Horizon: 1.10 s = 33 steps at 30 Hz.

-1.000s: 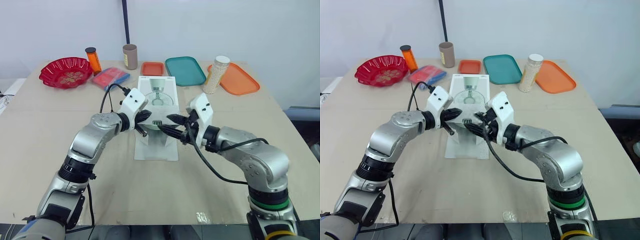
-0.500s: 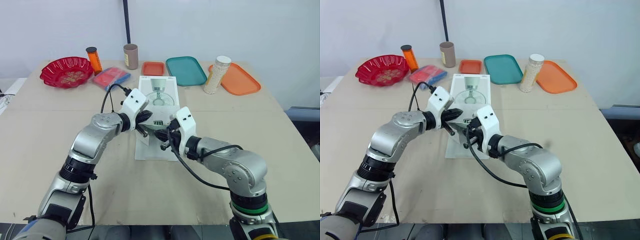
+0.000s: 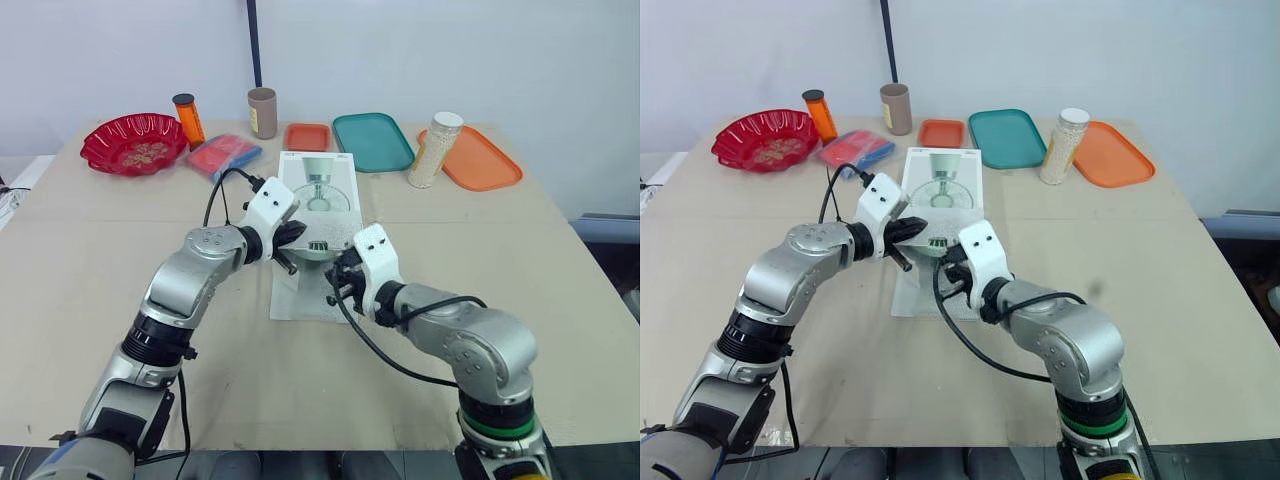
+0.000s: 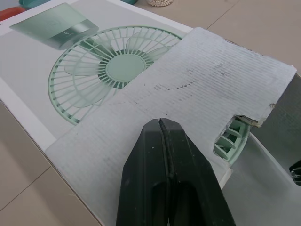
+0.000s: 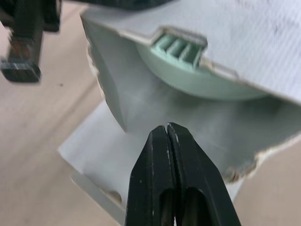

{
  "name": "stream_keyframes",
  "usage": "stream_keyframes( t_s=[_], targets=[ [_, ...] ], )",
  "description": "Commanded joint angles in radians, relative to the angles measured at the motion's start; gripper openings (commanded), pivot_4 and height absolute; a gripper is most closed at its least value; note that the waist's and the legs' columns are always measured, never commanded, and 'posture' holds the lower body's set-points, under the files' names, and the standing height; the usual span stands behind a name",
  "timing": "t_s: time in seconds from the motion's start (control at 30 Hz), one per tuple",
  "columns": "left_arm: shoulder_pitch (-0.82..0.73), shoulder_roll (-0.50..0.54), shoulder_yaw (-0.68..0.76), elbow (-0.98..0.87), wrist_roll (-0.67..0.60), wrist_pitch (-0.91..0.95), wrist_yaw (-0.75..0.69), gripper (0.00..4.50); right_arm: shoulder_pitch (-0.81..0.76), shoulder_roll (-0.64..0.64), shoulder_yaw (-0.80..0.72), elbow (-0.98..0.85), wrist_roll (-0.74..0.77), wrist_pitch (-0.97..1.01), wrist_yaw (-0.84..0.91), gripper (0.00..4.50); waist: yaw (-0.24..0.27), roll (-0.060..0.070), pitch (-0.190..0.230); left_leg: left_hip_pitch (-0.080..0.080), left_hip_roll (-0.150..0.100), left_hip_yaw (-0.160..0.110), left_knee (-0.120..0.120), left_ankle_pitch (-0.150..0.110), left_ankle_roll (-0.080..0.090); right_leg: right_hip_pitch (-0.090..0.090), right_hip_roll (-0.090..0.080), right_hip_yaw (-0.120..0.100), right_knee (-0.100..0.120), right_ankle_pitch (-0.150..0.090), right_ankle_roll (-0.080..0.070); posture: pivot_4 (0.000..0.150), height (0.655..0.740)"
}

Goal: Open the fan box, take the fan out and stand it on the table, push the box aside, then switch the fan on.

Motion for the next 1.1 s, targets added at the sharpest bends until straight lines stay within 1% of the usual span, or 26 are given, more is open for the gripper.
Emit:
stream_keyframes(
  t_s=[0.03,0.13,0.2,0.27,0.47,0.67,0.8,0.97,1.1],
  targets=[
    [-0.007,-0.008,-0.003,-0.013,0.003,-0.006,-0.008,0.00,0.017,-0.024,-0.054,-0.077,-0.014,0.032,-0.006,0.01,0.000,0.000,0.000,0.000,0.000,0.000,0.000,0.000,0.000,0.000,0.000,0.000,0.000,0.000,0.000,0.150,0.7400],
    [-0.007,-0.008,-0.002,-0.011,0.004,-0.007,-0.009,0.00,0.025,-0.054,-0.074,-0.093,-0.016,0.043,0.012,0.01,0.000,0.000,0.000,0.000,0.000,0.000,0.000,0.000,0.000,0.000,0.000,0.000,0.000,0.000,0.000,0.150,0.7400],
    [-0.008,-0.008,-0.002,-0.007,0.005,-0.010,-0.010,0.00,0.043,-0.117,-0.066,-0.084,-0.039,0.011,0.028,0.01,0.000,0.000,0.000,0.000,0.000,0.000,0.000,0.000,0.000,0.000,0.000,0.000,0.000,0.000,0.000,0.150,0.7400],
    [-0.009,-0.010,-0.003,-0.004,0.008,-0.013,-0.010,0.00,0.058,-0.153,-0.071,-0.047,-0.059,-0.024,0.037,0.01,0.000,0.000,0.000,0.000,0.000,0.000,0.000,0.000,0.000,0.000,0.000,0.000,0.000,0.000,0.000,0.150,0.7400],
    [-0.011,-0.012,0.000,-0.002,0.011,-0.020,-0.009,0.00,0.033,-0.178,-0.064,0.075,-0.121,-0.149,0.048,0.01,0.000,0.000,0.000,0.000,0.000,0.000,0.000,0.000,0.000,0.000,0.000,0.001,0.000,0.000,0.000,0.150,0.7400],
    [-0.005,-0.014,0.003,-0.005,0.014,-0.021,-0.007,0.00,-0.037,-0.179,-0.030,0.249,-0.178,-0.326,0.107,0.01,-0.001,0.000,0.000,0.000,0.000,0.001,0.000,0.000,0.000,0.000,0.000,0.001,0.000,0.000,0.000,0.150,0.7400],
    [-0.005,-0.019,0.008,-0.010,0.014,-0.017,0.000,0.00,-0.093,-0.150,-0.018,0.343,-0.182,-0.420,0.161,0.01,-0.001,0.000,0.000,0.000,0.000,0.001,0.000,0.000,0.000,0.000,0.000,0.001,0.000,0.000,0.000,0.150,0.7400],
    [0.001,-0.020,0.014,-0.022,0.014,-0.009,0.010,0.00,-0.105,-0.149,-0.023,0.376,-0.187,-0.443,0.191,0.01,0.000,0.000,0.000,0.000,0.000,0.001,0.000,0.000,0.000,0.000,0.000,0.001,0.000,0.000,0.000,0.150,0.7400],
    [0.000,-0.025,0.014,-0.023,0.014,-0.010,0.014,0.00,-0.085,-0.147,-0.053,0.346,-0.159,-0.453,0.229,0.01,0.000,0.000,0.000,0.000,0.000,0.001,0.000,0.000,0.000,0.000,0.000,0.001,0.000,0.000,0.000,0.150,0.7400]
  ],
)
